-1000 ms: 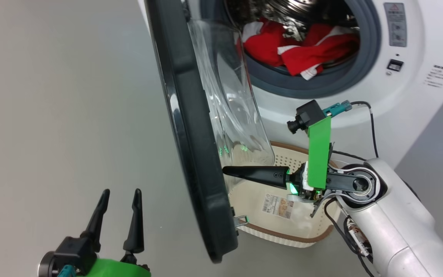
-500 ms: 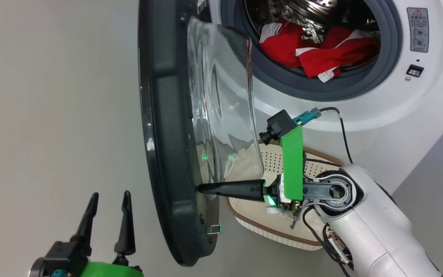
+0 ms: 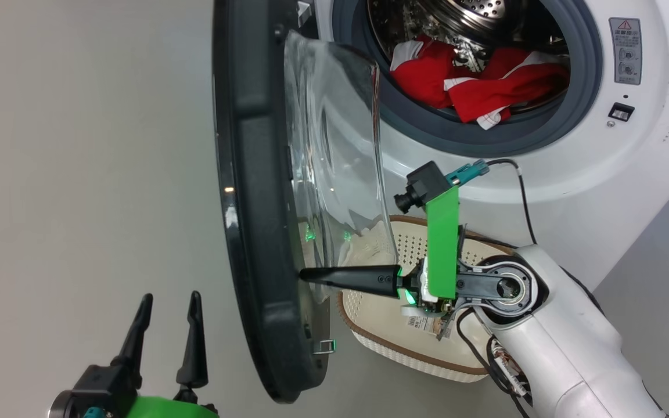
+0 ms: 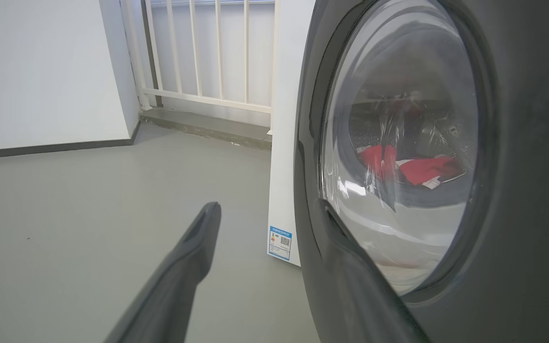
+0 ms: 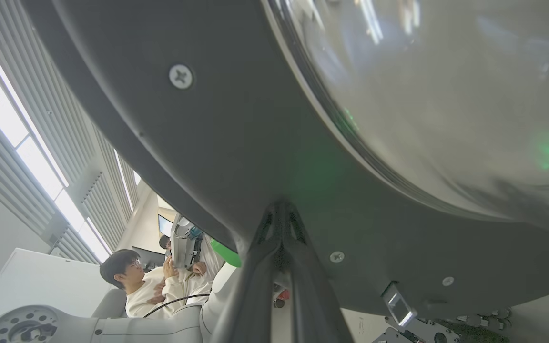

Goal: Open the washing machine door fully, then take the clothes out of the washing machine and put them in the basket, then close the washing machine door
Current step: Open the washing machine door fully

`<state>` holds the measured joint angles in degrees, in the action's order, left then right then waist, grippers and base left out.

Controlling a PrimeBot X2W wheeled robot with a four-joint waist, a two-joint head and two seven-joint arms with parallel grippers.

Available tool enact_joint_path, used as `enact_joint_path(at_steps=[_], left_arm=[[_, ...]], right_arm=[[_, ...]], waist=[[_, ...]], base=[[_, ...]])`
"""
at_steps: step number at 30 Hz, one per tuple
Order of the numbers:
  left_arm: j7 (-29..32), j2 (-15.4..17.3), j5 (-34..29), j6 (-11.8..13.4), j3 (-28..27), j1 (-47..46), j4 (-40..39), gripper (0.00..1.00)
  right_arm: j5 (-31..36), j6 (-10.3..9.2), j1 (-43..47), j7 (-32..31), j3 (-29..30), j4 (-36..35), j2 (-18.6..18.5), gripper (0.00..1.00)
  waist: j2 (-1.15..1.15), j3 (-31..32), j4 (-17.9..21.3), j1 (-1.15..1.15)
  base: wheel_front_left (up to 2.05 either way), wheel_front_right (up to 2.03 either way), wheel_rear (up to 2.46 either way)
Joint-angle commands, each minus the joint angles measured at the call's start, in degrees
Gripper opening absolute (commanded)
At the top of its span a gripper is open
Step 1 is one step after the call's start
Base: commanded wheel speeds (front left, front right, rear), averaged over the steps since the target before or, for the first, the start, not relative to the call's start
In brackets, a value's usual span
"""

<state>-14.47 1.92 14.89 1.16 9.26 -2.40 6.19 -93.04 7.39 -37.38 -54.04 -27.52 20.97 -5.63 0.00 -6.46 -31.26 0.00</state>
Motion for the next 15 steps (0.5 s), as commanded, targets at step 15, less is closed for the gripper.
enact_joint_path(at_steps=[15], left_arm=[[-0.5,1.0,-0.6,-2.1,-2.3,-1.0,1.7,1.0]], right_arm=[[5.7,0.1,7.8,10.6,4.3,-1.6,-3.9,1.0]], waist=[[0.0,2.8,1.7,0.0]], base=[[0.0,0.0,0.0]])
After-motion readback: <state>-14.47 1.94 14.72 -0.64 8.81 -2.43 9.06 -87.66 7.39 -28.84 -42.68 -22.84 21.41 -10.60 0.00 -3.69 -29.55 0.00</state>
